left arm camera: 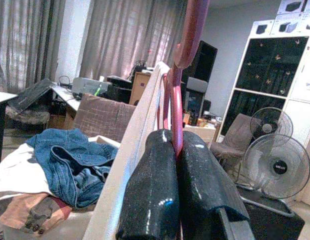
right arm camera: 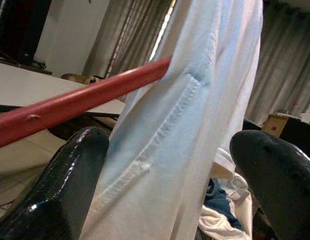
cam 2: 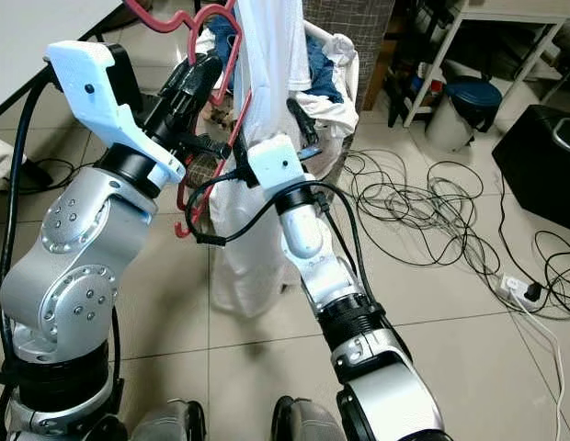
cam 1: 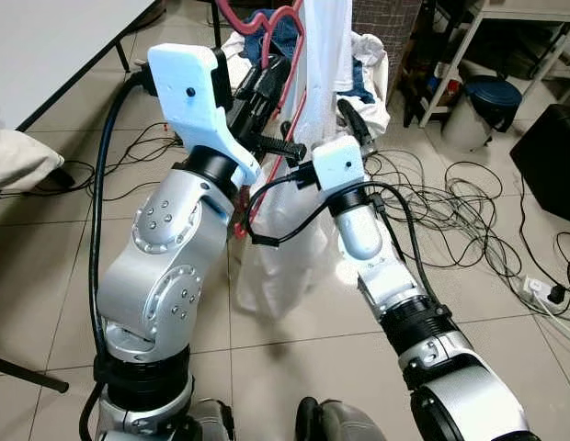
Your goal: Hang hanger
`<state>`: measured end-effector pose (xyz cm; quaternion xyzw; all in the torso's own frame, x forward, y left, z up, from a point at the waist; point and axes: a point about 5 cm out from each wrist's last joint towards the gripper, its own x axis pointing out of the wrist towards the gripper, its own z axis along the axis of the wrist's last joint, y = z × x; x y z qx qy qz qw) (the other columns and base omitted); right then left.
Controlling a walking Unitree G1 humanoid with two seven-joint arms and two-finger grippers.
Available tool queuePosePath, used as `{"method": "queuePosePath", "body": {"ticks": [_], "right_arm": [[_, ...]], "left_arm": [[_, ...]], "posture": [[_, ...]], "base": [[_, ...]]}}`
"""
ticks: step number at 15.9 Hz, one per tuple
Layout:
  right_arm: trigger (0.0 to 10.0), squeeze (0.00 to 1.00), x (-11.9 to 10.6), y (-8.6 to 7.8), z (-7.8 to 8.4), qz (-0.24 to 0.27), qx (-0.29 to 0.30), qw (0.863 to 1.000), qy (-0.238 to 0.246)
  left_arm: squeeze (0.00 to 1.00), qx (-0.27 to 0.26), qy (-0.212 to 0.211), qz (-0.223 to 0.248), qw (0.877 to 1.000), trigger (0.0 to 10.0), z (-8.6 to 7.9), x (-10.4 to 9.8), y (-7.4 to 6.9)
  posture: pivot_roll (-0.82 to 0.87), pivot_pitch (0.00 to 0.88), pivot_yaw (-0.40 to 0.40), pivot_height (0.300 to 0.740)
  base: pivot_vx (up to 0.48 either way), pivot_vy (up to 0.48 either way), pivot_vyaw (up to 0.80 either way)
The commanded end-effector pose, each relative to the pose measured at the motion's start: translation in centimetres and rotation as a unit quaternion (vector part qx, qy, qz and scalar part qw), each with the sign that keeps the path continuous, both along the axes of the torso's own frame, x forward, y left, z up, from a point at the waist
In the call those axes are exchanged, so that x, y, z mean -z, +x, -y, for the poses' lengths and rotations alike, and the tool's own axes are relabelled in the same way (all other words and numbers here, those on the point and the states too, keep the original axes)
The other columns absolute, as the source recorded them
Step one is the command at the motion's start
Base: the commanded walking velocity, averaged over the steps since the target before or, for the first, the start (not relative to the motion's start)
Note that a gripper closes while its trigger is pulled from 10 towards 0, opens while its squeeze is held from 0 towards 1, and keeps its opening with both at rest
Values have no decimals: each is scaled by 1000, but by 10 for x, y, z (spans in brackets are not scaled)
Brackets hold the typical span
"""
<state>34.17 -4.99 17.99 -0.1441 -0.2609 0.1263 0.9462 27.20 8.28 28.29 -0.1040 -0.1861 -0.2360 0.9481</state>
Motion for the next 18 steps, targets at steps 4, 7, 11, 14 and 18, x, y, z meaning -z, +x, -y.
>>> {"method": "queuePosePath", "body": {"ticks": [4,7,11,14,18], "right_arm": [[10000,0,-4,1,-7,6,-11,1000,1],[10000,0,-3,3,-7,2,-11,1000,0],[10000,0,1,1,-4,-5,-2,1000,8],[10000,0,4,1,11,-9,35,999,31],[10000,0,6,-2,21,-5,50,998,31]], "left_arm": [[0,29,6,19,999,10000,10,-5,-5],[0,29,9,20,999,10000,11,-5,-5],[0,18,9,22,1000,10000,9,-5,-3],[0,7,9,23,1000,10000,4,-6,-1],[0,3,10,23,1000,10000,3,-6,1]], "posture": [[4,106,-35,740],[7,107,-37,740],[3,112,-37,740],[2,115,-36,740],[2,117,-32,740]], "base": [[0,0,0],[0,0,0],[0,0,0],[0,0,0],[0,0,0]]}}
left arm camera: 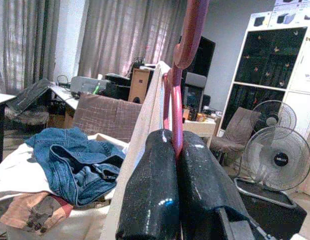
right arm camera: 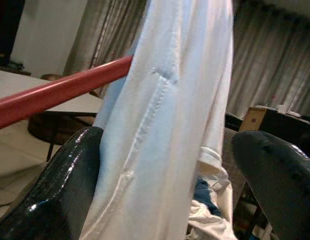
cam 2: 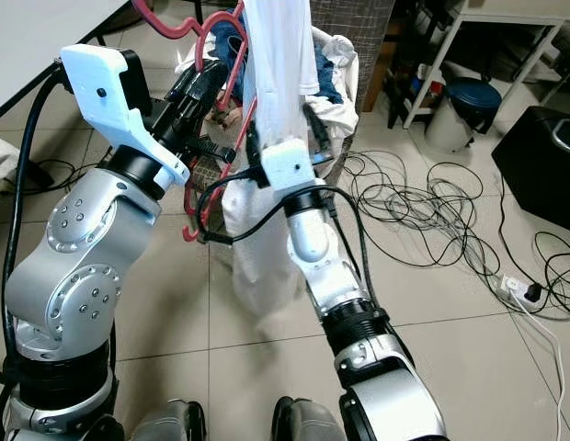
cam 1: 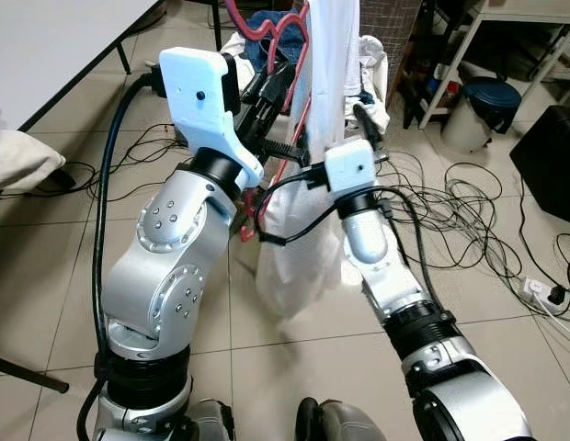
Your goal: Hang hanger
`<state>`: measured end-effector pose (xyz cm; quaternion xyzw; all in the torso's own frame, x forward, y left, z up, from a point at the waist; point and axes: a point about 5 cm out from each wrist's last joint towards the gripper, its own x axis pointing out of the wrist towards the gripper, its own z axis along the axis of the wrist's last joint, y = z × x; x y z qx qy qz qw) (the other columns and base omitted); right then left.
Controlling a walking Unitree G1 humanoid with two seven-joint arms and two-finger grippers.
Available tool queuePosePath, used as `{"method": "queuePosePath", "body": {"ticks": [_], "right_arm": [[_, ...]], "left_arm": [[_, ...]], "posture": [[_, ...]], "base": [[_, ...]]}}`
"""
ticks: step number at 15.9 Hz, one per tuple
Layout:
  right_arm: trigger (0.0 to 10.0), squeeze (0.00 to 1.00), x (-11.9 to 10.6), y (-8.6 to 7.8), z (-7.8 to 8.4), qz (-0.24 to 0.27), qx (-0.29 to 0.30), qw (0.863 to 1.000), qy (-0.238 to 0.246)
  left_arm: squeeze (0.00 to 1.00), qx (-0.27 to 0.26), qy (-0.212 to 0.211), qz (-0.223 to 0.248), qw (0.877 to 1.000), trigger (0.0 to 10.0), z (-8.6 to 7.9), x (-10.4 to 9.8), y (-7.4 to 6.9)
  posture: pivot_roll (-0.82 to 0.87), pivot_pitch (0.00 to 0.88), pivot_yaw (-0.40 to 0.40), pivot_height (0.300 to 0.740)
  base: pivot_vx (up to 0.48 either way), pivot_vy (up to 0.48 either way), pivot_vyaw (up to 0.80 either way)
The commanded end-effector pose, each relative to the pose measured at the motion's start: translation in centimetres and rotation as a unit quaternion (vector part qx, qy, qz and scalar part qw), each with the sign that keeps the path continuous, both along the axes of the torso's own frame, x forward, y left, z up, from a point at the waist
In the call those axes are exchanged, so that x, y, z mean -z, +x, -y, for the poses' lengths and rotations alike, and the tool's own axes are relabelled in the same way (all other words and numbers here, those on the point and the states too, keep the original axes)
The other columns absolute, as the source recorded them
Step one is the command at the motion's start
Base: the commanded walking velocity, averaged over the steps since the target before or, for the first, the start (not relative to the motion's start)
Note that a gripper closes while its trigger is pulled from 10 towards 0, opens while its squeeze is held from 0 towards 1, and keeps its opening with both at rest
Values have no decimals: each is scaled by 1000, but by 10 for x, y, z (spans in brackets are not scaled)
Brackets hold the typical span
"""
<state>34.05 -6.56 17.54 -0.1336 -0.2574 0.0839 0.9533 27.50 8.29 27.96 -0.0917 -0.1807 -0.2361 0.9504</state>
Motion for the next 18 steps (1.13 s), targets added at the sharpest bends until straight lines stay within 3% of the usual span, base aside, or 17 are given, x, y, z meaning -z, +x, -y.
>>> {"method": "queuePosePath", "body": {"ticks": [1,5,12,18], "right_arm": [[10000,0,5,0,9,-15,19,1000,8],[10000,0,6,0,15,-14,26,1000,9],[10000,0,15,6,33,-66,55,995,44],[10000,0,7,12,18,-77,-6,996,40]], "left_arm": [[0,5,-4,27,1000,10000,2,-10,-2],[0,3,-2,29,1000,10000,2,-10,-2],[0,7,-4,33,999,10000,4,-13,-3],[0,11,-2,38,999,10000,5,-15,-2]], "posture": [[2,116,-32,740],[3,116,-32,740],[4,113,-30,740],[8,111,-30,740]], "base": [[0,0,0],[0,0,0],[0,0,0],[0,0,0]]}}
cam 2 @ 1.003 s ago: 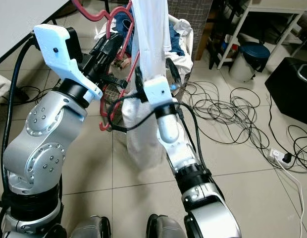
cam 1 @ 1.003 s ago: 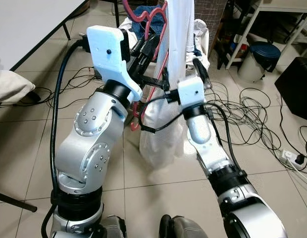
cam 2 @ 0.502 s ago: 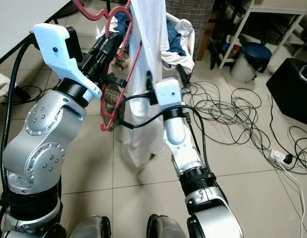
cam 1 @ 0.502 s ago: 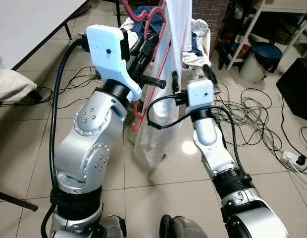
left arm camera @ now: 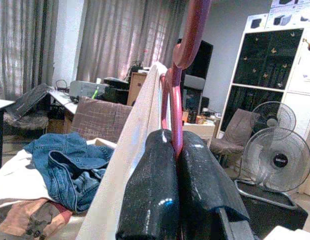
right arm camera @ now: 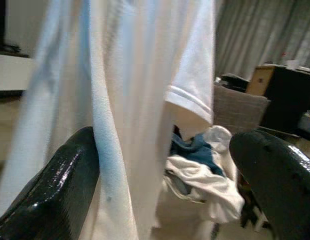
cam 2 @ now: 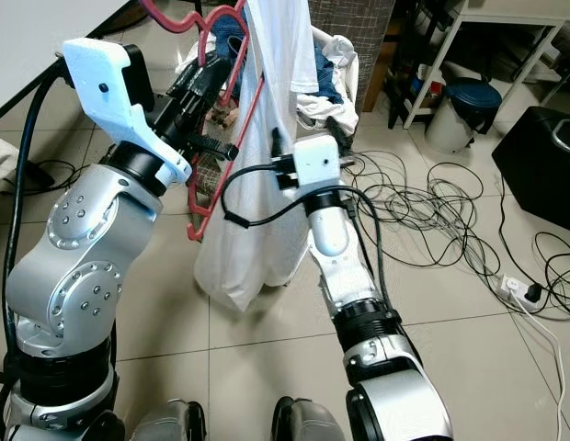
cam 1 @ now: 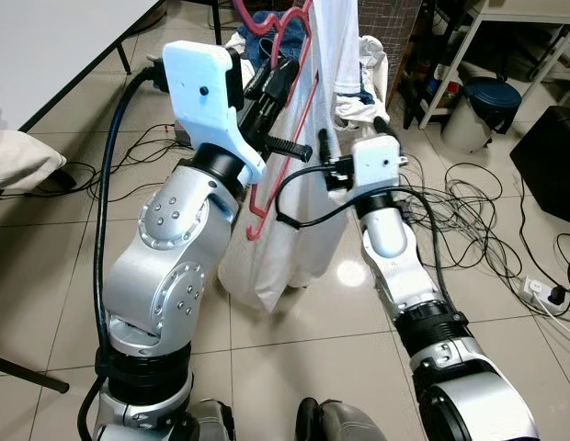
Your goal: Hang hanger
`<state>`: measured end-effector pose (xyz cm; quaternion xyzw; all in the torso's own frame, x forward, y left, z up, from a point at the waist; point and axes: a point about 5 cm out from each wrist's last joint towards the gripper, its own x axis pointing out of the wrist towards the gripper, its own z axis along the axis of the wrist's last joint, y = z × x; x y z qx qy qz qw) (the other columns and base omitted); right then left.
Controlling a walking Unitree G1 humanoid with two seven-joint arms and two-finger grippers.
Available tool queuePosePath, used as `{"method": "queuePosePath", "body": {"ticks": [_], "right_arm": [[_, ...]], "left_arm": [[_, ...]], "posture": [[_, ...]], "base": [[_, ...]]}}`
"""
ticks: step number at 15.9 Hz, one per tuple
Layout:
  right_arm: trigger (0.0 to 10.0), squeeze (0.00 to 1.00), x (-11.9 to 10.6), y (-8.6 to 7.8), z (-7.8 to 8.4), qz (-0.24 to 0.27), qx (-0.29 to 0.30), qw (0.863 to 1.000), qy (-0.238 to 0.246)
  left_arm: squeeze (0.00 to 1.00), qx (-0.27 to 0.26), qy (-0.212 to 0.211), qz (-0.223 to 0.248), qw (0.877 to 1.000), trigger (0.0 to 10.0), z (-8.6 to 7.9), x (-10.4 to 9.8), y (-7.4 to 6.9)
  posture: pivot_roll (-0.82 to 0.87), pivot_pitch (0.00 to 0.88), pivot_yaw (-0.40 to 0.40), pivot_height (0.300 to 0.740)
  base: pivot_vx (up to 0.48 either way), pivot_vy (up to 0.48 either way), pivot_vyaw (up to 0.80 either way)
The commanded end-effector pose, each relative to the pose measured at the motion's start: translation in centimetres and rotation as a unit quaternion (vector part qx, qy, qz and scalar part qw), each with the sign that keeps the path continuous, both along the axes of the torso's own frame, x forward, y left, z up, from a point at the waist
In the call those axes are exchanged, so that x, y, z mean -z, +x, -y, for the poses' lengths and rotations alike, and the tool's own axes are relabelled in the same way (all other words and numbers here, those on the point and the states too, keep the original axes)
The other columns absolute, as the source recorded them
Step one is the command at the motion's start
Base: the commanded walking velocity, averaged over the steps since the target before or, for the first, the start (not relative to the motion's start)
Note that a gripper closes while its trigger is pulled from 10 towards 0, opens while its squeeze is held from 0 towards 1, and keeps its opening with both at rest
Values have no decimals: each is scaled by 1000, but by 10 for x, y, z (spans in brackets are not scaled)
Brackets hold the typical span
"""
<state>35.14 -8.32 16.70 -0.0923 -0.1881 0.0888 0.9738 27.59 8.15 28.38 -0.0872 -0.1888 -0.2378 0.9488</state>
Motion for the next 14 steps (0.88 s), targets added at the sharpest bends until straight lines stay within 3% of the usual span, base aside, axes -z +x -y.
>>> {"method": "queuePosePath", "body": {"ticks": [1,5,7,10,14], "right_arm": [[10000,0,0,1,-1,-5,-5,1000,4],[10000,0,22,1,-5,-77,-7,997,11],[10000,0,33,2,2,-111,11,993,26],[10000,0,58,-1,9,-195,17,979,52],[10000,0,70,-9,16,-230,29,971,67]], "left_arm": [[0,11,-5,29,999,10000,4,-11,-3],[0,15,-11,38,999,10000,5,-17,-3],[0,15,-13,41,999,10000,4,-19,-3],[0,15,-14,49,999,10000,5,-22,-4],[0,-7,7,44,999,10000,3,-19,1]], "posture": [[7,111,-31,740],[10,111,-32,740],[11,108,-31,740],[10,98,-30,740],[2,92,-27,740]], "base": [[0,0,0],[0,0,0],[0,0,0],[0,0,0],[0,0,0]]}}
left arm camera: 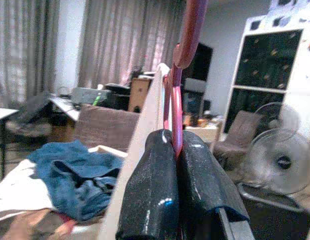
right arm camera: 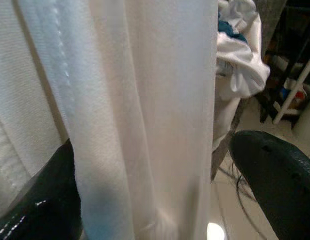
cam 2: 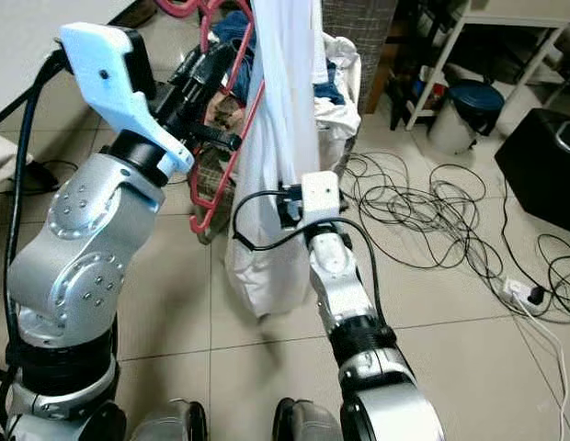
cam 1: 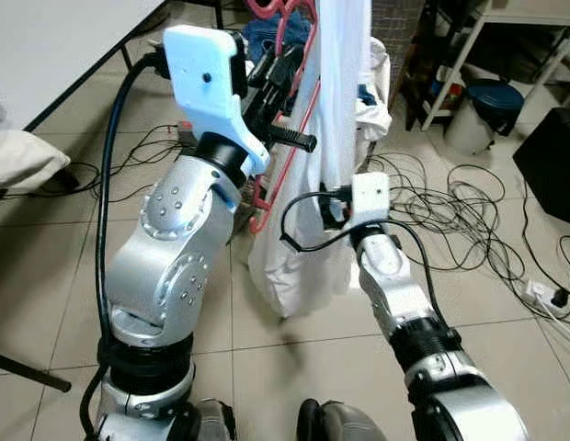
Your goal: Hang hanger
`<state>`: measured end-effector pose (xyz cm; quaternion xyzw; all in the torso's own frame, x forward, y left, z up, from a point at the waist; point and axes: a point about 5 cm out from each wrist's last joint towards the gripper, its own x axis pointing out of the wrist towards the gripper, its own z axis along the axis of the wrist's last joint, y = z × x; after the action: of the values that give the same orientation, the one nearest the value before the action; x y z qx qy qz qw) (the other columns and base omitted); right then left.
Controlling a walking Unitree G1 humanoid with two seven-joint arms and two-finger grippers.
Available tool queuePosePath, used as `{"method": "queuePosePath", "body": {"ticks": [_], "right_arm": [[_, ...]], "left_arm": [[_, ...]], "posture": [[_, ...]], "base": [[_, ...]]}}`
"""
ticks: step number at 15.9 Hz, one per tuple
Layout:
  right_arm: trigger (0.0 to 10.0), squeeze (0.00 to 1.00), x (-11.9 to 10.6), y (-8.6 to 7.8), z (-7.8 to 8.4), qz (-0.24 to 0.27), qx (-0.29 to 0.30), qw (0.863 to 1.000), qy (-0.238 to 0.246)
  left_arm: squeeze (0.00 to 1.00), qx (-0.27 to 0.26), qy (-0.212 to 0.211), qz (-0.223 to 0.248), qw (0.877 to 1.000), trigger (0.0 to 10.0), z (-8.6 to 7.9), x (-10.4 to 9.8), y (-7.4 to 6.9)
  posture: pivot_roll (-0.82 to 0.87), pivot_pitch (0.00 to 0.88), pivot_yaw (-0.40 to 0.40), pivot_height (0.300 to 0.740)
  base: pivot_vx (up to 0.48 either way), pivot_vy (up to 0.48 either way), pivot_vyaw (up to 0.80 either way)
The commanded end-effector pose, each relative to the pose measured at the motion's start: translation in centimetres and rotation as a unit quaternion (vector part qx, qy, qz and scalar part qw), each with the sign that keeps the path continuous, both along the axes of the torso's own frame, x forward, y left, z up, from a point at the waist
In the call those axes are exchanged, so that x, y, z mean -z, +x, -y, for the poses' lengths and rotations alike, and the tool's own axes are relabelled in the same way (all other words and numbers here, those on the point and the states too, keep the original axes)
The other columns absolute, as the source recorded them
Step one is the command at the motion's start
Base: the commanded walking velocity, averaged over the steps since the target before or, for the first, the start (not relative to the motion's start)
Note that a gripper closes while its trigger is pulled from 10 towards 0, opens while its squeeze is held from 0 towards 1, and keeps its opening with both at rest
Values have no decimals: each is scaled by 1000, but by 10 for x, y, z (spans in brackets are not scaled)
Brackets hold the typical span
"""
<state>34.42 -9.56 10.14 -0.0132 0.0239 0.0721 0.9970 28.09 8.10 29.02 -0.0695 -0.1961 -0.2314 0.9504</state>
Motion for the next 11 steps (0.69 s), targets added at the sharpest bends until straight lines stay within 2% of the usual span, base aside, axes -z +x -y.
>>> {"method": "queuePosePath", "body": {"ticks": [1,4,5,6,7,8,10,11], "right_arm": [[10000,0,8,-5,4,-26,4,1000,13],[10000,0,23,-20,7,-75,-6,996,38],[10000,0,26,-27,7,-88,-28,995,45],[10000,0,26,-31,6,-87,-53,994,40],[10000,0,24,-38,0,-67,-113,991,5],[10000,0,21,-43,-5,-45,-150,987,-26],[10000,0,15,-44,-8,-22,-164,985,-43],[8000,0,11,-45,-11,-9,-172,984,-50]], "left_arm": [[0,-6,-2,30,1000,10000,1,-11,-1],[0,-45,2,22,999,10000,-4,-10,7],[0,-61,-6,16,998,10000,-7,-9,13],[0,-78,-6,12,997,10000,-8,-9,18],[0,-101,-17,-2,995,10000,-10,-9,28],[0,-107,-44,-29,993,10000,-9,-11,37],[0,-113,-61,-35,991,10000,-8,-14,42],[0,-117,-66,-42,990,10000,-7,-14,45]], "posture": [[-1,91,-26,740],[-3,98,-27,740],[-6,101,-26,740],[-16,103,-22,740],[-24,103,-16,740],[-26,102,-13,740],[-30,105,-10,740],[-32,103,-11,740]], "base": [[0,0,0],[0,0,0],[0,0,0],[0,0,0],[0,0,0],[0,0,0],[0,0,0],[0,0,0]]}}
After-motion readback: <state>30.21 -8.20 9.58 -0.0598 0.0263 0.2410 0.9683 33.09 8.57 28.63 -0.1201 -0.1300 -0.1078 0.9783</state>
